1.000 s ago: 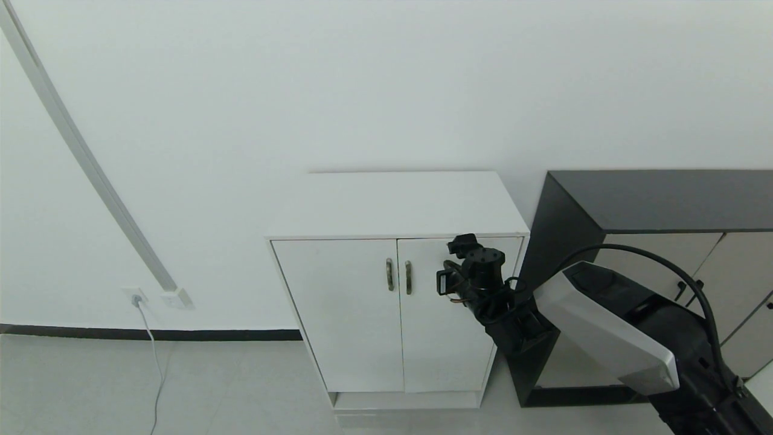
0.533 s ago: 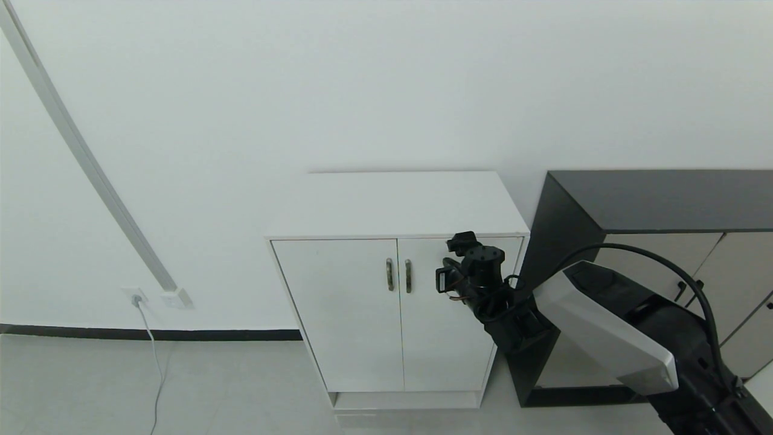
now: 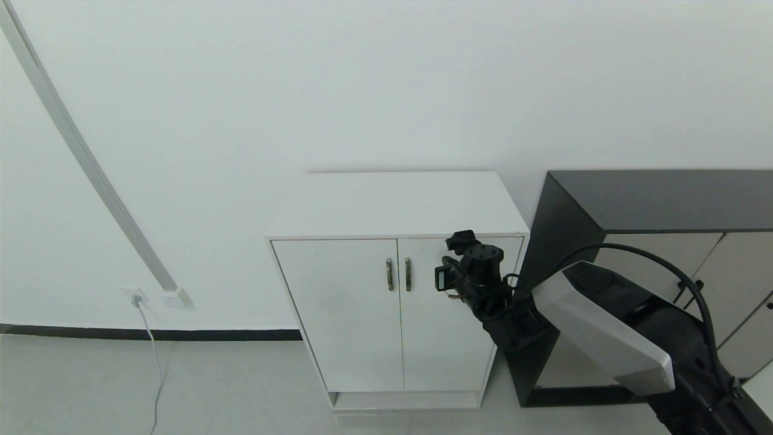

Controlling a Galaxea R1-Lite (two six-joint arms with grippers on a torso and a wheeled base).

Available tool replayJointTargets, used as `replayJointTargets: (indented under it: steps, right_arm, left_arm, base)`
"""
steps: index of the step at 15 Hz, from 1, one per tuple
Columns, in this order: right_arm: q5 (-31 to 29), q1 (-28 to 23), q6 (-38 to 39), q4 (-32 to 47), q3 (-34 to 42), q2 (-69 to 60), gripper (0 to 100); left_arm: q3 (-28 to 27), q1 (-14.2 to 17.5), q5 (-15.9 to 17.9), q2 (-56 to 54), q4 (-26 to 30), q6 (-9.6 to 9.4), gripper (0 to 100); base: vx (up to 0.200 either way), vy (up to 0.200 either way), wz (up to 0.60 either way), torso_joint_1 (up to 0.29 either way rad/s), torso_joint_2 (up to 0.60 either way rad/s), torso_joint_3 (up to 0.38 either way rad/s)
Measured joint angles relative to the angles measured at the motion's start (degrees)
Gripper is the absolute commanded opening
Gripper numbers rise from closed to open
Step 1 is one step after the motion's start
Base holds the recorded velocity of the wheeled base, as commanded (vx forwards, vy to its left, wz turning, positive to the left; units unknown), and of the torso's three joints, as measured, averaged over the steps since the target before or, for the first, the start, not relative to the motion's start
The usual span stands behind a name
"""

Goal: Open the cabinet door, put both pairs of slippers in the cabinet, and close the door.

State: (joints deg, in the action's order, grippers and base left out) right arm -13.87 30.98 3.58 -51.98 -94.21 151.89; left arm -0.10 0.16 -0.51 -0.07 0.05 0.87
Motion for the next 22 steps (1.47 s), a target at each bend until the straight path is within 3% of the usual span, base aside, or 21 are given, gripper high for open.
replayJointTargets:
  steps: [6, 10, 16, 22]
  right_arm:
    - [-0.38, -0.39, 0.0, -0.24, -0.85, 0.8, 0]
    - [-0.44, -0.09, 0.13, -1.52, 6.28, -3.07, 0]
    - [-1.83, -1.32, -0.22, -9.98, 30.45, -17.75, 0]
    - [-2.07, -10.31, -3.68, -20.49, 61.61, -38.96, 0]
  left_arm:
    - [0.0, -0.02, 0.0, 0.0, 0.0, 0.0, 0]
    - [0.0, 0.0, 0.02, 0.0, -0.02, 0.0, 0]
    - [0.0, 0.0, 0.0, 0.0, -0.02, 0.0, 0]
    - [0.0, -0.02, -0.15, 0.0, -0.05, 0.06, 0]
  base:
    - [0.0, 0.0, 0.0, 0.0, 0.0, 0.0]
    - [0.0, 0.0, 0.0, 0.0, 0.0, 0.0]
    - [0.0, 0.0, 0.0, 0.0, 0.0, 0.0]
    - [0.0, 0.0, 0.0, 0.0, 0.0, 0.0]
